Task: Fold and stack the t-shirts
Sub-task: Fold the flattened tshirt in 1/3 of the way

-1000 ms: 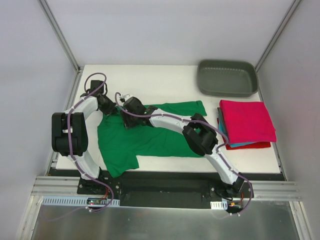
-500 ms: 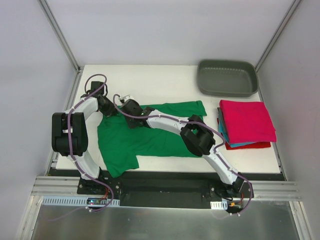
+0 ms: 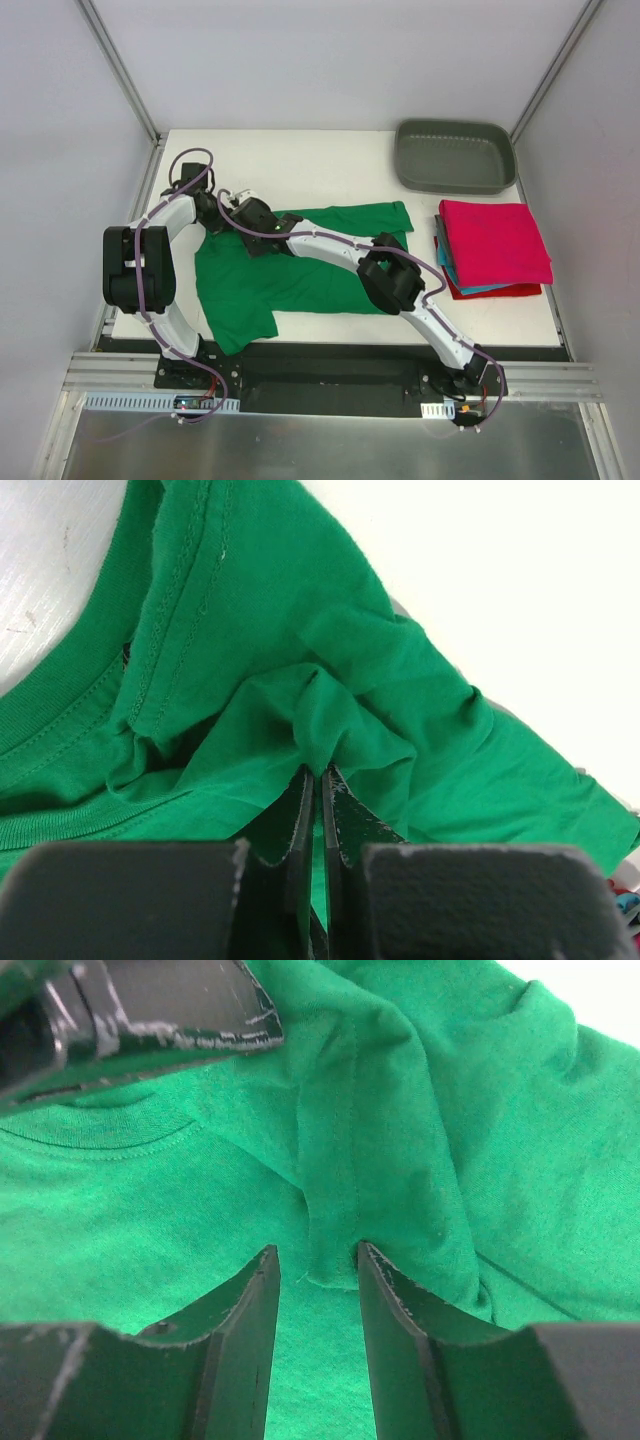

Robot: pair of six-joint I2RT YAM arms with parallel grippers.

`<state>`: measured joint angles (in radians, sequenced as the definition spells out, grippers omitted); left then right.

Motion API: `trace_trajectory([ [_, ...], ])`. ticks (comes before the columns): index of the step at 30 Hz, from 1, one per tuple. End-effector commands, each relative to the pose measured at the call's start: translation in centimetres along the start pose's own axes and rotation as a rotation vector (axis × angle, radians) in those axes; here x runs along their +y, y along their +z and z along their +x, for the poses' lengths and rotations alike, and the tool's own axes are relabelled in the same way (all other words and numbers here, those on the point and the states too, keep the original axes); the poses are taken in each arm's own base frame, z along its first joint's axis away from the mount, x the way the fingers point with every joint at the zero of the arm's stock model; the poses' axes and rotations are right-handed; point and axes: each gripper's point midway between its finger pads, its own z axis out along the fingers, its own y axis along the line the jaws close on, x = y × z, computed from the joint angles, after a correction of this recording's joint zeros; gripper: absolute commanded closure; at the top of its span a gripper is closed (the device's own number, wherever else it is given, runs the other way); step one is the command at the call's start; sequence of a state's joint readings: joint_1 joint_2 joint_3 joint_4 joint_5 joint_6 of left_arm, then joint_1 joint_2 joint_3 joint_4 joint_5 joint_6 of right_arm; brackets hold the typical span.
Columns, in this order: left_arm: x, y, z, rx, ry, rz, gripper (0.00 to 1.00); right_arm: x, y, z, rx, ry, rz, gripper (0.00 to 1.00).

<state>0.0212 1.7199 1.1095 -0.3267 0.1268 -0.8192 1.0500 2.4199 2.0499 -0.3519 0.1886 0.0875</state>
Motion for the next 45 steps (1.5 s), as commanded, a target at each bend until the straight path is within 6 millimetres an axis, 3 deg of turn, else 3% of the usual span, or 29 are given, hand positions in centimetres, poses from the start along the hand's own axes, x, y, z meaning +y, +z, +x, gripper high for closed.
trace_trajectory([
  [1,0.0,-1.2,-0.2,-0.014,0.017,0.015,1.0,0.1,0.4,0.3,0.032,-0.024,0.013,0.6],
  [8,0.3,-1.3,-0.4,-0.017,0.014,0.013,1.0,-0.4,0.6,1.7,0.074,-0.037,0.034,0.63],
  [10,0.3,-1.3,-0.4,-0.018,0.014,0.013,1.0,-0.5,0.3,1.9,0.079,-0.039,0.034,0.69],
  [18,0.2,-1.4,-0.5,-0.018,0.016,0.019,1.0,-0.3,-1.6,-1.2,-0.004,-0.055,0.025,0.82],
  [23,0.1,-1.8,-0.4,-0.023,0.019,0.028,1.0,-0.7,-2.7,-3.5,-0.068,-0.07,0.048,0.98],
  [27,0.1,-2.5,-0.3,-0.037,0.018,0.037,1.0,-0.8,-3.8,-4.7,-0.1,-0.104,0.045,0.99],
  [32,0.9,-3.0,0.4,-0.037,0.011,0.035,1.0,-0.5,-5.2,-4.8,-0.106,-0.119,0.012,0.99],
  [45,4.9,-4.1,5.1,0.016,-0.047,0.022,1.0,0.8,-6.9,-1.8,-0.026,-0.139,-0.117,0.99],
])
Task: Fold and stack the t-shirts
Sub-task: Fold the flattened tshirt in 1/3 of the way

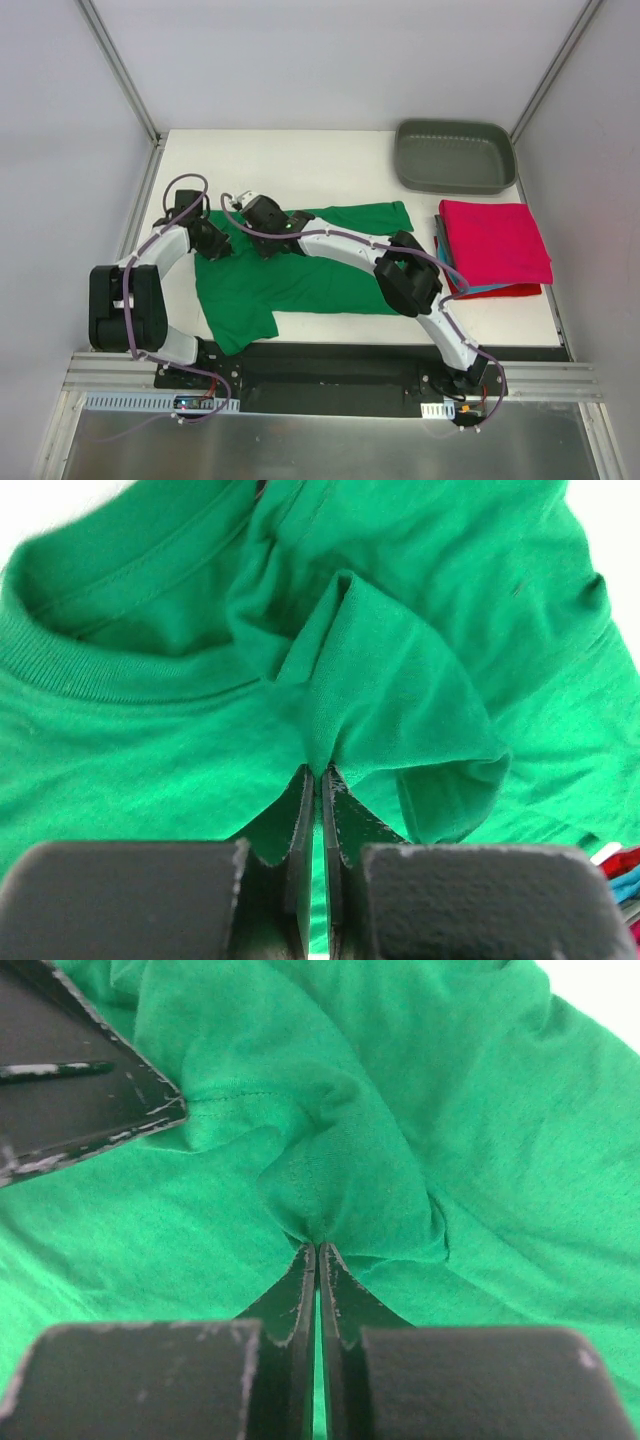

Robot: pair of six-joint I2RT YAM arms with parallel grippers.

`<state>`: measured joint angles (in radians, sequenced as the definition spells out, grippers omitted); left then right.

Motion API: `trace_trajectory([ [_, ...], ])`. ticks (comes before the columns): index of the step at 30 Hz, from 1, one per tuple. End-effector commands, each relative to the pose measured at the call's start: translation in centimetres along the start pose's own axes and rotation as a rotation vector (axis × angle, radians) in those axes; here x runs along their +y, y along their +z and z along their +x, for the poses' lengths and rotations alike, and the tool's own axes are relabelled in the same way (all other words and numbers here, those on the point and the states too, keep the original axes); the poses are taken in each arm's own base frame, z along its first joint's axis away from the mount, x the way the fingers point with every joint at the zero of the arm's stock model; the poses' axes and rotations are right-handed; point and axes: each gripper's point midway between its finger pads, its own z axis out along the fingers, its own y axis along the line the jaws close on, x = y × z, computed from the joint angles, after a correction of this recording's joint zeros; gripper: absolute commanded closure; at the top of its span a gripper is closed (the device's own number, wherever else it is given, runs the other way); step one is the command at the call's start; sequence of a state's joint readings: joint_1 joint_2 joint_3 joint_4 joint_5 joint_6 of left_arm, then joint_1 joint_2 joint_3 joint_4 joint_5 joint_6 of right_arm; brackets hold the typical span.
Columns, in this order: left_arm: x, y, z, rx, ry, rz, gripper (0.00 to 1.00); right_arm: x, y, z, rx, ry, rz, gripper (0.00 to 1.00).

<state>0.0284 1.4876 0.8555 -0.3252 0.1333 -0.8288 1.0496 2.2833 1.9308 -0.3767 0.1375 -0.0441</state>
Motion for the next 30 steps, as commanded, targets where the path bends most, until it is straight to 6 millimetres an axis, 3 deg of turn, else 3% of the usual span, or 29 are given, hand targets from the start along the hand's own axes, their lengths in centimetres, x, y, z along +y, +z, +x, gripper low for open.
trace_trajectory([
  [1,0.9,-1.4,1.3,0.004,-0.036,0.032,1.0,1.1,-3.0,-1.5,-0.041,-0.01,-0.07,0.99],
  [10,3.9,-1.7,3.8,0.01,-0.073,0.006,1.0,1.5,-3.5,0.8,0.007,-0.003,-0.11,0.98],
  [14,4.7,-1.8,4.0,-0.003,-0.074,-0.013,1.0,2.5,-3.9,1.9,0.046,-0.008,-0.17,0.96],
  [22,6.3,-2.4,3.9,-0.038,-0.055,-0.075,1.0,1.7,-4.5,4.1,0.093,-0.027,-0.14,0.92],
  [25,7.0,-2.5,3.8,-0.048,-0.044,-0.107,1.0,1.4,-4.5,4.9,0.116,-0.038,-0.135,0.85],
  [28,7.6,-2.9,3.8,-0.055,-0.023,-0.135,0.76,1.5,-5.2,5.1,0.125,-0.05,-0.151,0.73],
  [30,8.2,-3.6,3.4,-0.087,-0.019,-0.16,0.66,1.4,-6.4,5.4,0.135,-0.061,-0.159,0.43],
])
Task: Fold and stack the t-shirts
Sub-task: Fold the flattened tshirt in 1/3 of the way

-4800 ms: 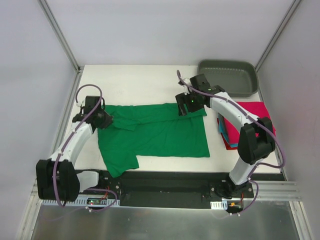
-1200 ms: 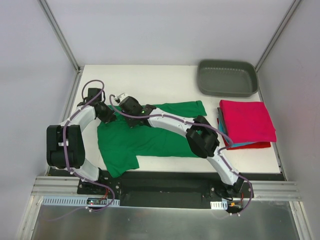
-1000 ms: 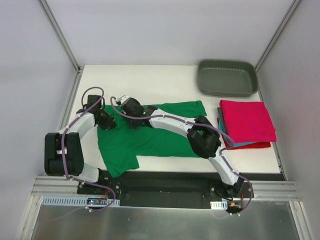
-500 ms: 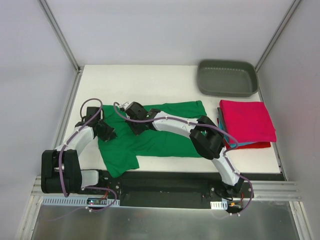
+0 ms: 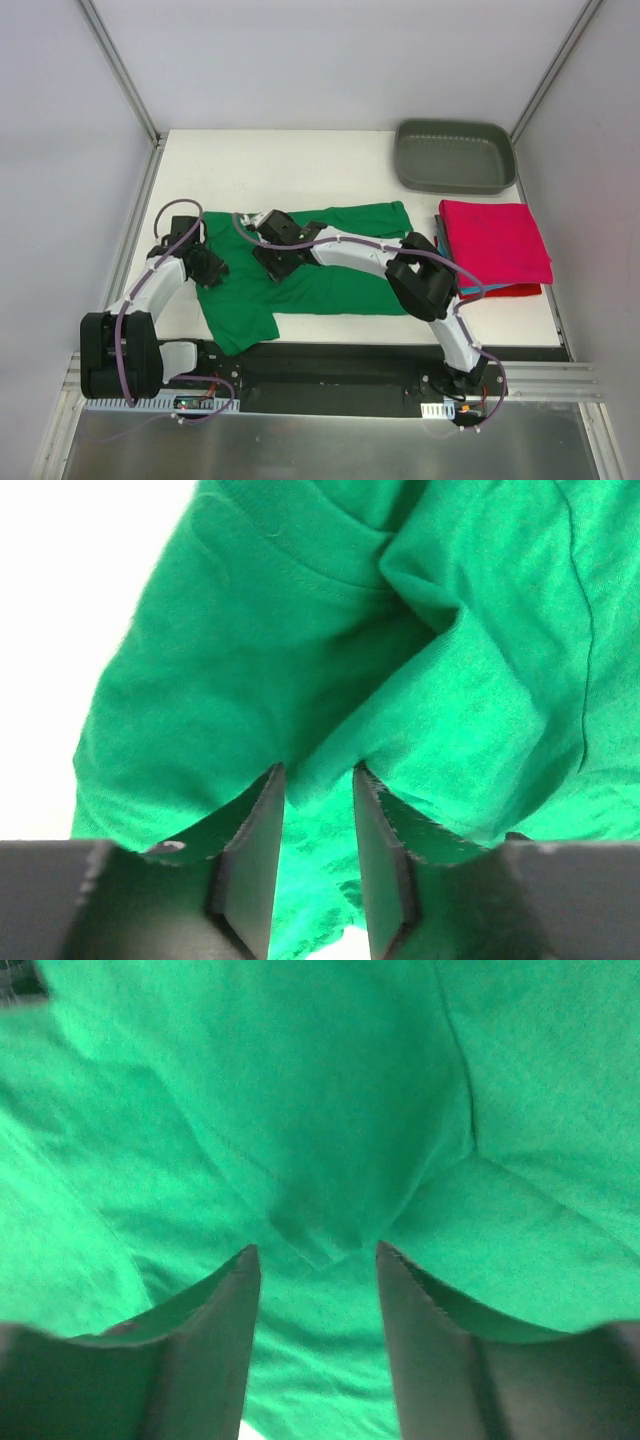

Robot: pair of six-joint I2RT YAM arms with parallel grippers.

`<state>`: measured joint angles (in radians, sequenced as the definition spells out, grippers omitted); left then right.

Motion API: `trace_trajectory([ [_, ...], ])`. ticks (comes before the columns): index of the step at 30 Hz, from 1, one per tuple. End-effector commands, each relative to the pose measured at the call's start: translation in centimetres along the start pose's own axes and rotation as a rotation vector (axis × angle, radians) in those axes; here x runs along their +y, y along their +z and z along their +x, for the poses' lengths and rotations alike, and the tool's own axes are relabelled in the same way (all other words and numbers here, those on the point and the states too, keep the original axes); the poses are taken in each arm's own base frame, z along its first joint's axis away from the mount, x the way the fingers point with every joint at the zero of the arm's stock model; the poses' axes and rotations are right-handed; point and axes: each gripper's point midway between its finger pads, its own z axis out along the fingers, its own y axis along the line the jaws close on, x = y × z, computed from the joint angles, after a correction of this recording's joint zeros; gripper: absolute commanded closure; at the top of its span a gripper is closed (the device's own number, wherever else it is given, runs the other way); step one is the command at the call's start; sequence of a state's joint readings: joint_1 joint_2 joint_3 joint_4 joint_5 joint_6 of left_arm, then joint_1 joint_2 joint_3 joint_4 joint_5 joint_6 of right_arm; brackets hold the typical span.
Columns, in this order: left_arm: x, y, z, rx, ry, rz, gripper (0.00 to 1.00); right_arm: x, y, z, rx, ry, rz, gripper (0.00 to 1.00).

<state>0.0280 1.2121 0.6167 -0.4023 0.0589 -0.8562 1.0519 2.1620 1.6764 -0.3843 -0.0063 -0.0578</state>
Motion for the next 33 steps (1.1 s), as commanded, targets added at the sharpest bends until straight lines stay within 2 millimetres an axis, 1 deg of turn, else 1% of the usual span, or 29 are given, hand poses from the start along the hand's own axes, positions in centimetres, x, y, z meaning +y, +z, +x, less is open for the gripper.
trace_trajectory([
  [1,2.3,-1.5,-0.8,-0.075,0.009,-0.086,0.59,0.9,-4.9,-0.7,-0.037,-0.044,-0.031,0.37],
  [3,2.5,-2.8,-1.6,-0.128,-0.008,-0.094,0.49,-1.0,-6.3,-0.4,-0.076,-0.035,0.063,0.29],
  [4,2.3,-3.7,-2.0,-0.155,-0.005,-0.082,0.38,-2.1,-7.5,-0.7,-0.116,-0.035,0.115,0.25],
  [5,1.7,-4.5,-2.5,-0.184,0.001,-0.052,0.17,-3.3,-8.3,-0.5,-0.137,-0.033,0.177,0.18],
  [6,1.3,-5.3,-3.0,-0.211,0.006,-0.031,0.01,-4.3,-9.5,-0.6,-0.163,-0.023,0.227,0.1],
  [7,0.9,-6.2,-3.5,-0.238,0.005,-0.017,0.01,-5.6,-10.3,-0.3,-0.172,-0.014,0.281,0.04],
  [9,-0.1,-7.6,-4.2,-0.277,-0.006,0.031,0.01,-7.8,-12.0,-0.1,-0.203,0.036,0.353,0.04],
  [11,-1.4,-8.2,-4.4,-0.274,0.0,0.083,0.01,-9.1,-12.5,0.3,-0.205,0.095,0.352,0.04],
  [12,-2.5,-8.3,-4.4,-0.257,0.024,0.117,0.01,-9.8,-12.5,0.4,-0.201,0.118,0.341,0.04],
  [14,-4.5,-7.8,-4.1,-0.19,0.065,0.167,0.01,-11.0,-12.6,0.1,-0.201,0.143,0.321,0.04],
  [15,-5.9,-7.6,-3.9,-0.149,0.088,0.207,0.01,-11.7,-12.7,-0.2,-0.206,0.153,0.319,0.04],
  [17,-8.7,-7.0,-3.7,-0.095,0.13,0.269,0.01,-14.1,-12.9,-0.8,-0.217,0.229,0.327,0.04],
  [18,-10.3,-6.7,-3.0,-0.054,0.175,0.296,0.01,-14.9,-12.8,-1.1,-0.22,0.275,0.312,0.04],
  [20,-12.7,-5.9,-2.1,-0.007,0.253,0.311,0.01,-17.2,-12.7,-1.3,-0.219,0.363,0.292,0.04],
  [22,-13.7,-4.3,-1.9,0.029,0.293,0.286,0.01,-19.4,-12.2,-0.9,-0.188,0.44,0.286,0.04],
  [24,-13.3,-2.4,-1.5,0.074,0.289,0.244,0.01,-21.4,-11.5,-0.2,-0.17,0.494,0.298,0.04],
  [25,-12.7,-1.3,-1.5,0.084,0.286,0.205,0.01,-22.0,-11.1,0.2,-0.156,0.514,0.294,0.04],
  [26,-11.8,-0.2,-1.6,0.083,0.284,0.162,0.01,-23.2,-10.8,0.6,-0.145,0.547,0.3,0.04],
  [28,-10.0,1.8,-1.7,0.109,0.269,0.095,0.01,-24.7,-9.9,1.5,-0.121,0.587,0.302,0.04],
  [31,-7.5,4.4,-2.2,0.158,0.234,0.011,0.01,-26.0,-8.6,2.5,-0.083,0.626,0.268,0.04],
  [33,-5.9,5.9,-2.3,0.184,0.209,-0.041,0.01,-26.1,-7.9,3.4,-0.041,0.631,0.239,0.04],
])
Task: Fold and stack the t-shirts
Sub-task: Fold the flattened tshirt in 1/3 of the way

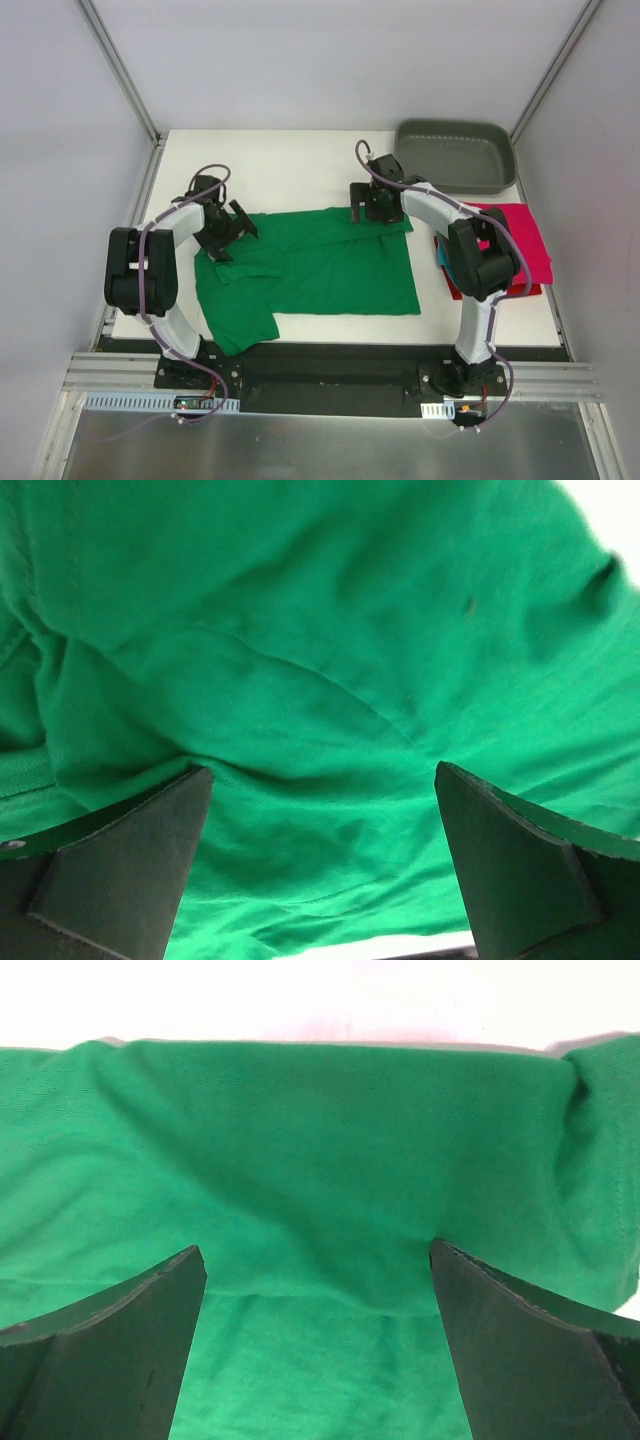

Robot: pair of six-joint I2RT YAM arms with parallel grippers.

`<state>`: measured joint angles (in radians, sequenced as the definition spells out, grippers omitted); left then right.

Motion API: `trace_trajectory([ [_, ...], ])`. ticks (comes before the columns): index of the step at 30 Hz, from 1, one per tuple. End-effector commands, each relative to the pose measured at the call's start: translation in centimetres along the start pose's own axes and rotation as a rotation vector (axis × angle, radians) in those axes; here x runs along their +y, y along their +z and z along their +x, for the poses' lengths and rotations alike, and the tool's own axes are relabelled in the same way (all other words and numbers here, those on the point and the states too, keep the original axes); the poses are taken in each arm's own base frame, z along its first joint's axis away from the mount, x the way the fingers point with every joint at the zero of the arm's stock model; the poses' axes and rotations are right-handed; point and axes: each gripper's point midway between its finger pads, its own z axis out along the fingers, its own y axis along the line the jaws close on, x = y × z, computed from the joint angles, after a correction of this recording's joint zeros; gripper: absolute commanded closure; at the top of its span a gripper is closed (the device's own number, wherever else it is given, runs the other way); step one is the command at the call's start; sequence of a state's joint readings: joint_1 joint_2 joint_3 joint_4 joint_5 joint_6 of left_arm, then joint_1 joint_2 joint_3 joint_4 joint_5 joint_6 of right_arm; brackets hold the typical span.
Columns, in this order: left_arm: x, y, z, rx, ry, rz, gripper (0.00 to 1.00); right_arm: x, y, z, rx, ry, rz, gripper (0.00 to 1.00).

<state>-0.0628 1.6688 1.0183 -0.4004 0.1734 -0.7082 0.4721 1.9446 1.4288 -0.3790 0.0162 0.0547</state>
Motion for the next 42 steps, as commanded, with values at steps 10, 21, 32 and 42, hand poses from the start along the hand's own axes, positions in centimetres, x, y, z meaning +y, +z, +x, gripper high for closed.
trace_trajectory([
  [10,6.5,1.3,-3.5,-0.045,-0.12,-0.185,0.01,-5.2,1.0,3.9,0.165,0.176,0.073,0.04],
  [21,4.5,-1.6,-5.8,-0.096,-0.11,-0.088,0.01,-6.5,-3.6,0.3,0.019,0.184,-0.042,0.04],
  [32,2.6,-5.2,-12.1,-0.289,-0.043,-0.123,0.02,-7.8,-2.1,-3.7,0.044,-0.07,0.078,0.1],
  [42,4.5,-2.0,-14.8,-0.271,-0.046,-0.25,0.37,-9.5,-0.3,-3.6,0.185,-0.135,0.172,0.58],
])
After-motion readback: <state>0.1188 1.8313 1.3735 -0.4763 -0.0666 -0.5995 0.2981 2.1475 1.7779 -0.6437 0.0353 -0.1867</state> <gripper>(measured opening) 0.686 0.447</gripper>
